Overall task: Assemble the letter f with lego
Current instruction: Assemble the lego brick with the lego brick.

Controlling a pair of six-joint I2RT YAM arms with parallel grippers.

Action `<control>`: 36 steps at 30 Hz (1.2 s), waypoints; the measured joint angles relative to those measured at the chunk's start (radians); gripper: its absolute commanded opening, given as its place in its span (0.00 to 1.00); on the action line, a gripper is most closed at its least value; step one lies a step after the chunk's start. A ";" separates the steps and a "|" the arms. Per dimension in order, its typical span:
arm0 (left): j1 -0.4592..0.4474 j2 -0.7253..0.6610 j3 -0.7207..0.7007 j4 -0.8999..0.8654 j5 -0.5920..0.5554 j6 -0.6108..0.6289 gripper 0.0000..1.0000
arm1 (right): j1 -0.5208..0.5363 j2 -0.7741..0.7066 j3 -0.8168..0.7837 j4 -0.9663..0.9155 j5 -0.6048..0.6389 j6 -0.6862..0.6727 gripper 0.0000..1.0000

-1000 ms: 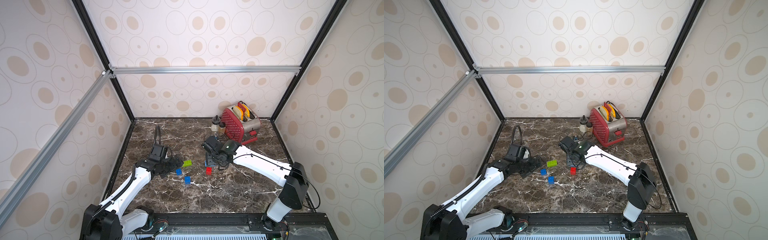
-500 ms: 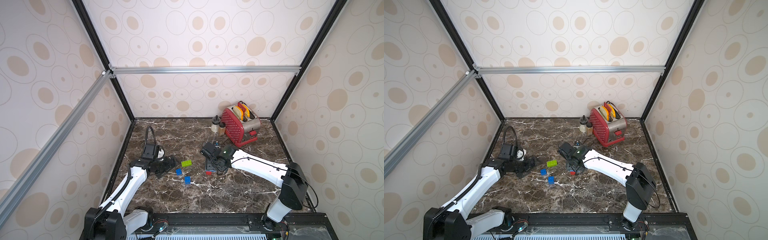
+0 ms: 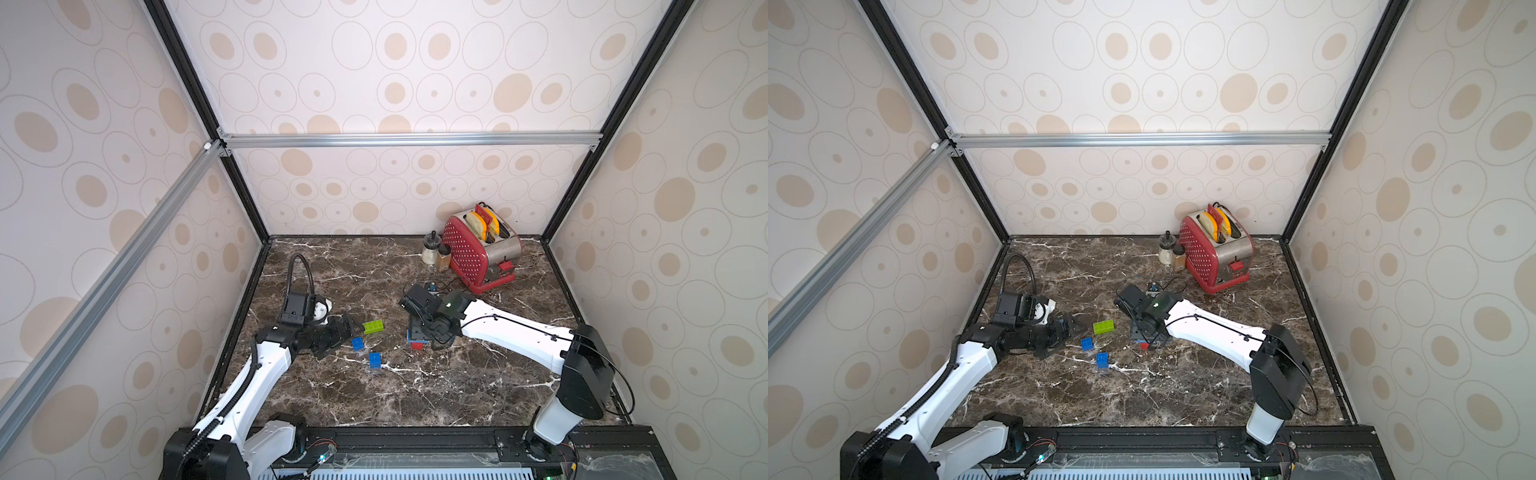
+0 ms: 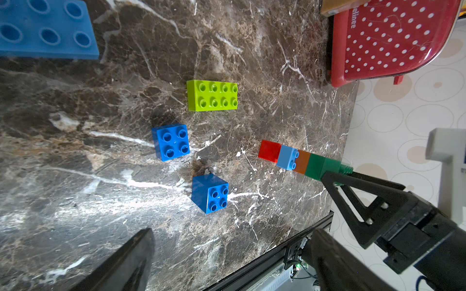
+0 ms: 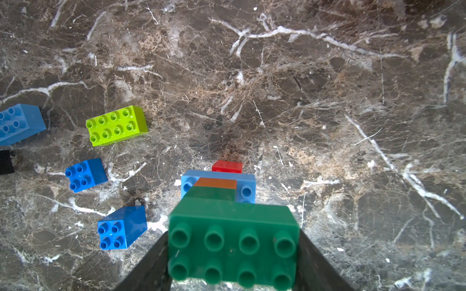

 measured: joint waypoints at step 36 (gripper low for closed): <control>0.033 0.000 -0.009 0.000 -0.004 0.005 0.98 | -0.018 0.039 0.012 -0.008 -0.013 0.001 0.62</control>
